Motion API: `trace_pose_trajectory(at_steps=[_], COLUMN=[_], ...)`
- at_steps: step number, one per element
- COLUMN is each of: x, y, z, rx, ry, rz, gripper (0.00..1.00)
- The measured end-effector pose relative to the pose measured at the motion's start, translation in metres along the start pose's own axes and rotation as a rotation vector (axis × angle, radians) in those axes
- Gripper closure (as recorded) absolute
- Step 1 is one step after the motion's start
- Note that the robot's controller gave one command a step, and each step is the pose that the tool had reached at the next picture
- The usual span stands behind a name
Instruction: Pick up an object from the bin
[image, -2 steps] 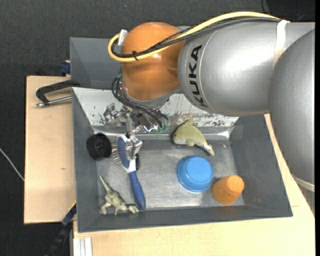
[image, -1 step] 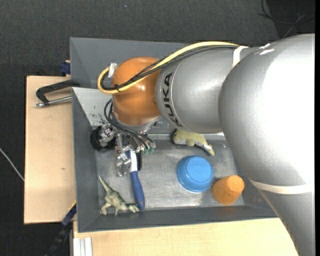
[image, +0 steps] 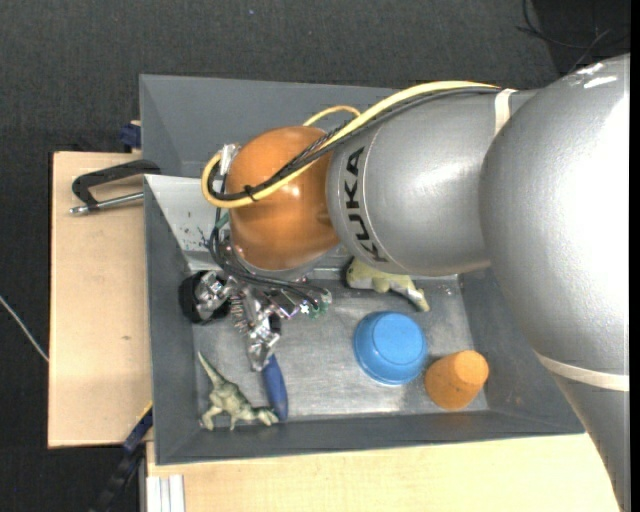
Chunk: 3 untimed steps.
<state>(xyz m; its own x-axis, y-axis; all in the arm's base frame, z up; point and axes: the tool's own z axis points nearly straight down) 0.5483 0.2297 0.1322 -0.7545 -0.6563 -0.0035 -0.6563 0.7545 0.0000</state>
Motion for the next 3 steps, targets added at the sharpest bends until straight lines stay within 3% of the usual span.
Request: trace_pose_trajectory(at_steps=[1,2,3], x=[-0.035,0.006,0.006], y=[-0.028,-0.042,-0.041], z=[0.053,0.054,0.054], rx=[0.001,0.007,0.005], ry=[-0.017,-0.022,-0.021], rz=[-0.144,-0.216,-0.217], gripper=[0.0,0.0,1.0])
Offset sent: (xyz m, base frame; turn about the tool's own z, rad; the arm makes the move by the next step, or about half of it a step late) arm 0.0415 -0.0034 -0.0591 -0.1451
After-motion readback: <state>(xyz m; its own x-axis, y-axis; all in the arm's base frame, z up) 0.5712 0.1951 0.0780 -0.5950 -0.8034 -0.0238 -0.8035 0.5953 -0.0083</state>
